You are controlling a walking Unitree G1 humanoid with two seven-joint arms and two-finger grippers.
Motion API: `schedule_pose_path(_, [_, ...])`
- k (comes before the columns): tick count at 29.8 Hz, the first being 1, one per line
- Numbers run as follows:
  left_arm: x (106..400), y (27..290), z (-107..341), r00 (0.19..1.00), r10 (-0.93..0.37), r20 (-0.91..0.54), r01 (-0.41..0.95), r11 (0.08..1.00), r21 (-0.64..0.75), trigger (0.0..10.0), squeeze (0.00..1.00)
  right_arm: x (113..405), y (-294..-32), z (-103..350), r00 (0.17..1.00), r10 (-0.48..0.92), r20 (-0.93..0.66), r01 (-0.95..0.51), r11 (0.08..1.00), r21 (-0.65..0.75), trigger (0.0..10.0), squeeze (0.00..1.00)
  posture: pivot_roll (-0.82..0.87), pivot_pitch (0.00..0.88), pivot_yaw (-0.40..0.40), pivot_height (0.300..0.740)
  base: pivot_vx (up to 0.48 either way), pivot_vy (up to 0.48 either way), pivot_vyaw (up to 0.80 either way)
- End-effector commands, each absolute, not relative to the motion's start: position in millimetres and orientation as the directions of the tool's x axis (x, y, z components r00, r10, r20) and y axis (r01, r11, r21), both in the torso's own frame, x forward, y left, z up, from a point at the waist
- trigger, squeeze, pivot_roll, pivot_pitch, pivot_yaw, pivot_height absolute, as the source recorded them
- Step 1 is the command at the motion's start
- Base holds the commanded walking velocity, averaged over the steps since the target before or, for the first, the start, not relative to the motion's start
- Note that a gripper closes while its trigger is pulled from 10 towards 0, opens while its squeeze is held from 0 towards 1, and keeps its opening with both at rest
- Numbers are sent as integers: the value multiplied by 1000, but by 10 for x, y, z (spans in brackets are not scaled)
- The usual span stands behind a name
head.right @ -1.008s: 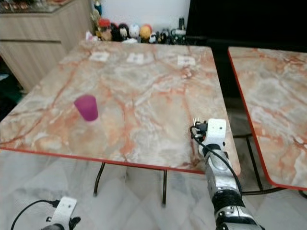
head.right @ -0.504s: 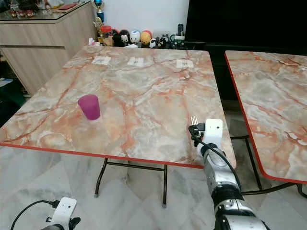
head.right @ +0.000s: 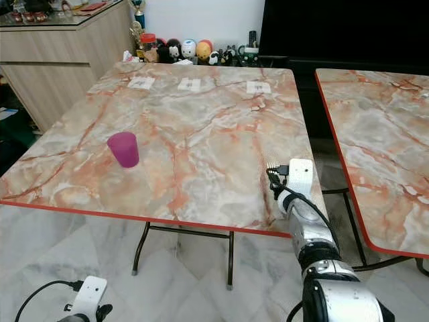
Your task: Setting the table
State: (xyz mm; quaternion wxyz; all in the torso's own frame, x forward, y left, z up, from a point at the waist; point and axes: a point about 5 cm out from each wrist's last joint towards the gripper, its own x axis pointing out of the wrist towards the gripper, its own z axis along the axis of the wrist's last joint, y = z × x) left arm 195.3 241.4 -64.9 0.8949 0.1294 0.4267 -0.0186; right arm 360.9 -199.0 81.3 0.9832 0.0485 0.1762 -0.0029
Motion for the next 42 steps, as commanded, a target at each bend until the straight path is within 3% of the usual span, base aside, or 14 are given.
schedule_pose_path(1, [1893,2456,-672,613,83,-786,149,965,218,10000,0,3636,-1989,839,933,11,-361,23,996,91,10000,0,77,4,26,740,0,0,0])
schedule_pose_path(11, [1884,2474,-670,613,87,-785,145,964,220,10000,0,3658,-2054,861,923,-32,-385,66,995,78,10000,0,87,7,27,740,0,0,0])
schedule_pose_path(35, [1821,2515,-684,610,86,-788,142,966,216,10000,0,3484,-1961,555,877,20,-479,41,993,115,10000,0,119,23,23,740,0,0,0])
schedule_pose_path(36, [1819,2515,-685,610,86,-788,142,966,215,10000,0,3476,-1955,542,875,23,-483,37,993,114,8510,0,119,23,23,740,0,0,0])
schedule_pose_path(37, [1819,2515,-685,610,86,-788,142,966,215,10000,0,3476,-1955,542,875,23,-483,37,993,114,8510,0,119,23,23,740,0,0,0])
schedule_pose_path(38, [1814,2514,-687,609,84,-789,144,966,214,10000,0,3456,-1949,512,869,25,-494,34,993,111,7686,0,119,27,23,740,0,0,0])
schedule_pose_path(40, [1809,2509,-691,607,81,-791,144,967,210,10000,0,3421,-1950,467,864,25,-503,32,994,105,0,0,119,27,23,740,0,0,0])
schedule_pose_path(42, [1804,2505,-695,605,78,-792,146,967,207,10000,0,3411,-1955,454,863,24,-505,33,994,102,0,0,120,30,23,740,0,0,0])
